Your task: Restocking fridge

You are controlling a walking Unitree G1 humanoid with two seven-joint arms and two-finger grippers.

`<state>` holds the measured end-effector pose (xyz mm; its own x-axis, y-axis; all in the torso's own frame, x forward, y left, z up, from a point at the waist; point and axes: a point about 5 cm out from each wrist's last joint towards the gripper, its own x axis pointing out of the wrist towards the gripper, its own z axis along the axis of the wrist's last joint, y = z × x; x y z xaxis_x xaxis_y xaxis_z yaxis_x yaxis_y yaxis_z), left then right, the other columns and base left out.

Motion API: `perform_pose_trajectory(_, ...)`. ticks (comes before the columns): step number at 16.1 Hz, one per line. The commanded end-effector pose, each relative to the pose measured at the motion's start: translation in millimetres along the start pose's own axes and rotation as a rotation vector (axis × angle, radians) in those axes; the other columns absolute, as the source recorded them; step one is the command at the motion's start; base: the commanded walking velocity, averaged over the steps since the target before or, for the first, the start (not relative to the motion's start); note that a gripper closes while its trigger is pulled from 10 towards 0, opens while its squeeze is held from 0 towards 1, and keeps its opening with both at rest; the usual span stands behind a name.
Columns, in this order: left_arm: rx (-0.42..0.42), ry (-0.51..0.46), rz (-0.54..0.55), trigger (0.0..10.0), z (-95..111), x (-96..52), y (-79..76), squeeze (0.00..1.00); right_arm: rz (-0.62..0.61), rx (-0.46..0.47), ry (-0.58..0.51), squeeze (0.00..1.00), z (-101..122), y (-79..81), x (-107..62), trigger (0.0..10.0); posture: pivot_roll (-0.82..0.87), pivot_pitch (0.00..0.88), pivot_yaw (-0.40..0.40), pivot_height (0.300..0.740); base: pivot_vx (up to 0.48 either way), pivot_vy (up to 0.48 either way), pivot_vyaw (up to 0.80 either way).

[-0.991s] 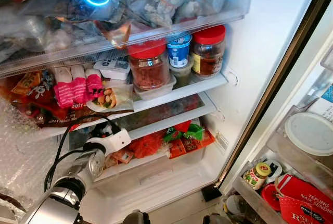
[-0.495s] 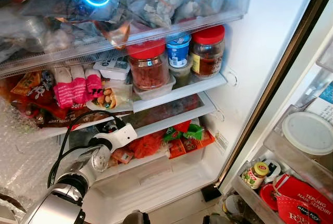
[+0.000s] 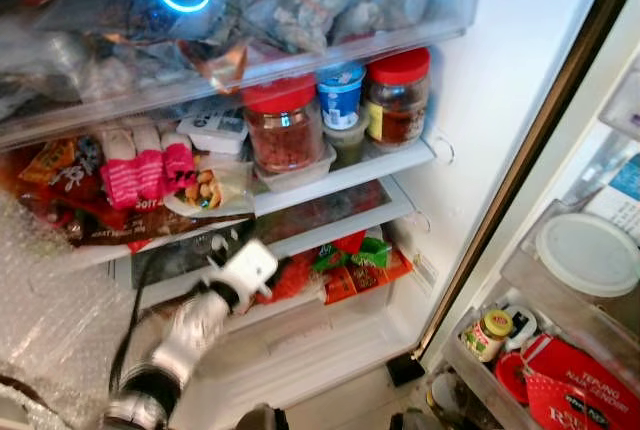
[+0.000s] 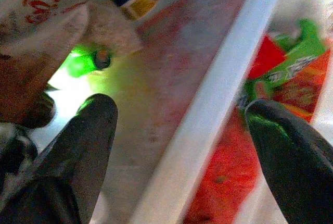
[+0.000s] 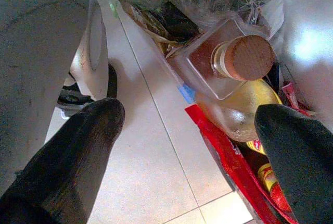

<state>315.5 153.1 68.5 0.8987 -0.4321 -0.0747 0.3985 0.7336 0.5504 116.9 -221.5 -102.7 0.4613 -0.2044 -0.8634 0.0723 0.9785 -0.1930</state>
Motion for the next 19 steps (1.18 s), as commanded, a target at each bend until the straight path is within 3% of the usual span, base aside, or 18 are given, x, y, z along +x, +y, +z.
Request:
perform_pose_trajectory(1, -0.055, -0.015, 0.03, 10.0, 0, -6.7, 2.9, 0.0, 0.054, 0.008, 0.028, 0.0, -8, 15.0, -1.8, 10.0, 0.02, 0.089, 0.066, 0.651, 0.0, 0.0, 0.0)
perform_pose_trajectory(4, -0.231, -0.028, 0.12, 10.0, 0, -30.2, -2.5, 0.0, 0.055, 0.006, 0.031, 0.0, -9, 14.3, -2.1, 10.0, 0.03, 0.096, 0.064, 0.651, 0.0, 0.0, 0.0)
perform_pose_trajectory(5, -0.304, 0.017, 0.235, 10.0, -8, -46.6, 1.1, 0.0, 0.058, -0.001, 0.032, 0.0, -9, 14.1, -2.1, 10.0, 0.03, 0.098, 0.064, 0.651, 0.0, 0.0, 0.0)
perform_pose_trajectory(10, -0.42, 0.189, 0.393, 10.0, -36, -89.5, 3.3, 0.0, 0.064, -0.017, 0.032, 0.0, -10, 14.3, -2.3, 10.0, 0.03, 0.088, 0.06, 0.651, 0.0, 0.0, 0.0)
perform_pose_trajectory(12, -0.495, 0.224, 0.444, 10.0, -43, -93.4, 1.4, 0.0, 0.066, -0.023, 0.031, 0.0, -9, 14.3, -2.2, 10.0, 0.03, 0.083, 0.059, 0.651, -0.146, 0.0, 0.0)
perform_pose_trajectory(19, -0.513, 0.226, 0.413, 10.0, -39, -88.7, -0.7, 0.0, 0.063, -0.028, 0.032, 0.0, -10, 13.5, -2.3, 10.0, 0.02, 0.058, 0.057, 0.651, -0.297, 0.0, 0.0)
